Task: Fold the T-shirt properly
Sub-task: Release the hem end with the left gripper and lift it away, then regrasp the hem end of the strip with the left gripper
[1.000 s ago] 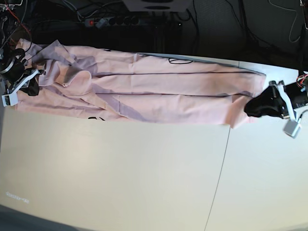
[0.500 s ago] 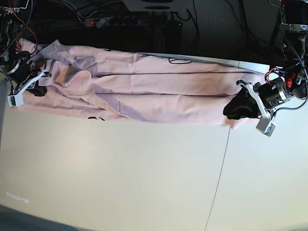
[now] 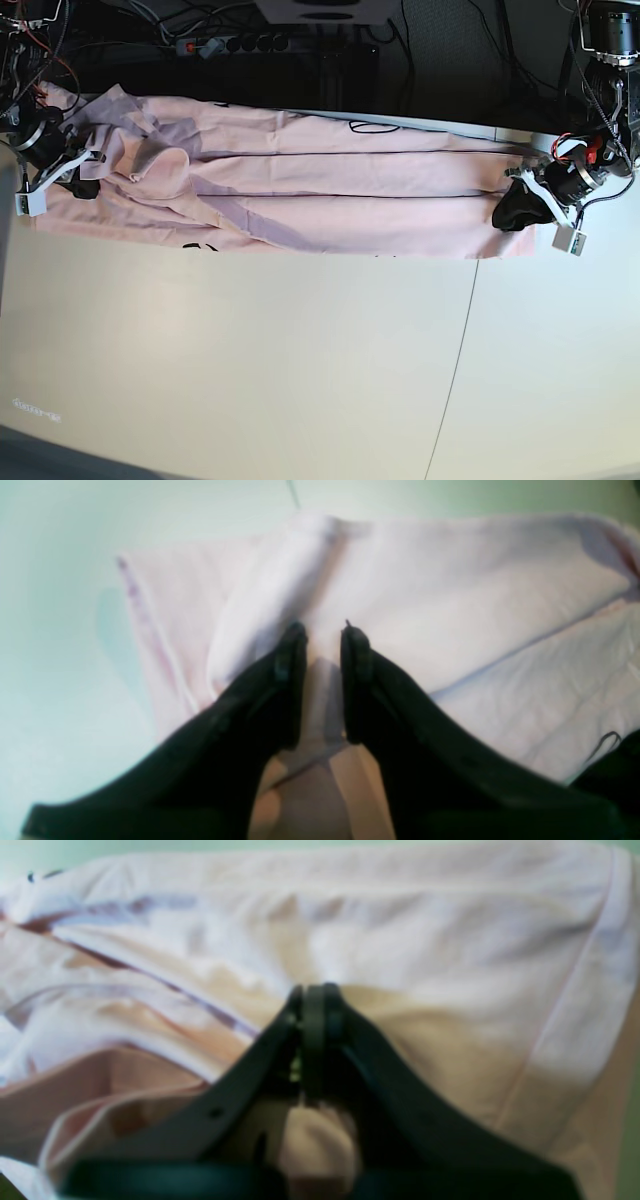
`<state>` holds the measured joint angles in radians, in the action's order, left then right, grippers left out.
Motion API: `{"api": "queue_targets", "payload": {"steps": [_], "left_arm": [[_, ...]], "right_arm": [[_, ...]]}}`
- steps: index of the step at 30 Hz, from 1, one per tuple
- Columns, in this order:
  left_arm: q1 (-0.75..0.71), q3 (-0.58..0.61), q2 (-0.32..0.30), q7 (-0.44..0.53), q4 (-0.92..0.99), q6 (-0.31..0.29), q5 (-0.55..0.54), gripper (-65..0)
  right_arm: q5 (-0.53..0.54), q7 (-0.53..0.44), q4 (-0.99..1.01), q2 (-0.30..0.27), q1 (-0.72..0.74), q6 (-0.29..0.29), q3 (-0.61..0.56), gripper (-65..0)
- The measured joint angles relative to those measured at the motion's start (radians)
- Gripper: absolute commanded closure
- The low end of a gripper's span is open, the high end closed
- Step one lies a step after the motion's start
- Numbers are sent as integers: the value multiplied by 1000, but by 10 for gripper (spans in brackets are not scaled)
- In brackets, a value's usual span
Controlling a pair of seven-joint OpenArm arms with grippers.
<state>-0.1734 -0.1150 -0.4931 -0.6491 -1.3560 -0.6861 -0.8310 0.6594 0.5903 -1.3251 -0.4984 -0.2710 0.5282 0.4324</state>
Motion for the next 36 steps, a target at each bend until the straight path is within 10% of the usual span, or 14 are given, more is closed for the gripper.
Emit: {"api": "queue_targets", "payload": {"steps": [19, 24, 36], "left_arm": [[246, 82, 56, 87, 252, -23, 105, -155], [240, 68, 9, 0, 220, -25, -9, -350], [232, -80, -86, -253, 122, -18, -211, -396]], "right_arm": [[-43, -18, 227, -2, 197, 28, 5, 0], [-45, -18, 227, -2, 196, 28, 5, 0], [-47, -18, 229, -2, 199, 29, 5, 0]]}}
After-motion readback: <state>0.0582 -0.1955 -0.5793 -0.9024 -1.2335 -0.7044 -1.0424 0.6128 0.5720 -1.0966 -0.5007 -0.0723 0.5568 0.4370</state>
